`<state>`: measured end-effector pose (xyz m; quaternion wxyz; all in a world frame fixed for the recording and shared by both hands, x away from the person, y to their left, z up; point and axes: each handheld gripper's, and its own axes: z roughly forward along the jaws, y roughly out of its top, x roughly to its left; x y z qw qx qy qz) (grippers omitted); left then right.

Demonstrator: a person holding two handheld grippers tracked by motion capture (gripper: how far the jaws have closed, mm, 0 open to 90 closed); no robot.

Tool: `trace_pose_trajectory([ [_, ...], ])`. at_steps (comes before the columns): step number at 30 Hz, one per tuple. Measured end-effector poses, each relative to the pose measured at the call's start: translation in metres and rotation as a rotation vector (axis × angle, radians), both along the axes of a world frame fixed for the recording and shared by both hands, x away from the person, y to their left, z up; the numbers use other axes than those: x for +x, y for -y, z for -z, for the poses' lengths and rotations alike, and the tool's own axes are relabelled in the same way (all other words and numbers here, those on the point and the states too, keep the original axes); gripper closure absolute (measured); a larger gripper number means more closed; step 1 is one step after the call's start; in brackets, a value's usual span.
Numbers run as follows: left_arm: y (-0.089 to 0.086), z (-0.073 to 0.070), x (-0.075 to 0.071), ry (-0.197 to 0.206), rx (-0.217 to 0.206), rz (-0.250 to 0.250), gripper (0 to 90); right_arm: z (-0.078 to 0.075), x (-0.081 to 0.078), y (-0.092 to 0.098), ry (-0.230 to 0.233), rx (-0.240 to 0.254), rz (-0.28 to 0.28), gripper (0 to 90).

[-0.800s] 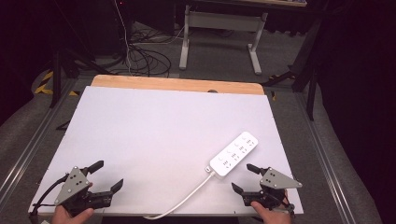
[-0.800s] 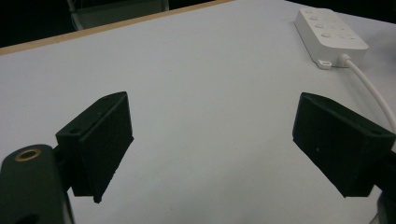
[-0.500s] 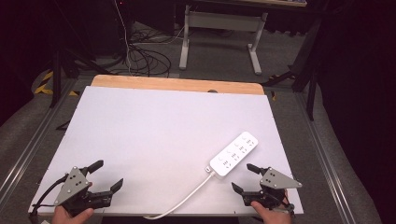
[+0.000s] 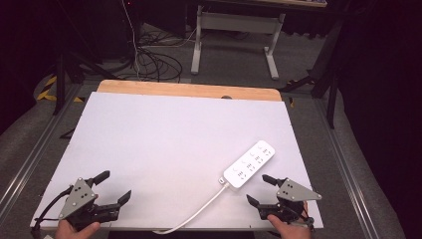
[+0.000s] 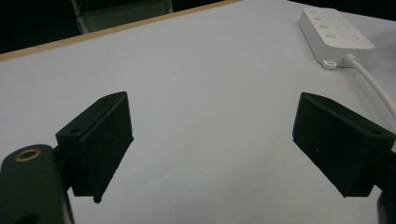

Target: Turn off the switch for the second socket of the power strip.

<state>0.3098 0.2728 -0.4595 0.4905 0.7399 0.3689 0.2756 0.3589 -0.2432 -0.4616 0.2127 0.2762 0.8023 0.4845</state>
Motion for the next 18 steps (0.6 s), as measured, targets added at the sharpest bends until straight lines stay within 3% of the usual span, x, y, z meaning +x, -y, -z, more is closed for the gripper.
trace_pose_trajectory([
  [3,0.000,0.000,0.000,-0.001,-0.001,0.002,12.9,-0.004,0.002,-0.001,-0.024,0.000,-0.005,18.5],
  [8,0.000,0.000,0.000,-0.003,-0.002,0.000,13.0,-0.012,0.004,-0.004,-0.009,-0.030,0.000,22.1],
  [18,0.000,0.000,0.000,-0.001,0.005,-0.002,13.0,-0.031,0.018,-0.011,-0.025,-0.062,-0.005,25.1],
])
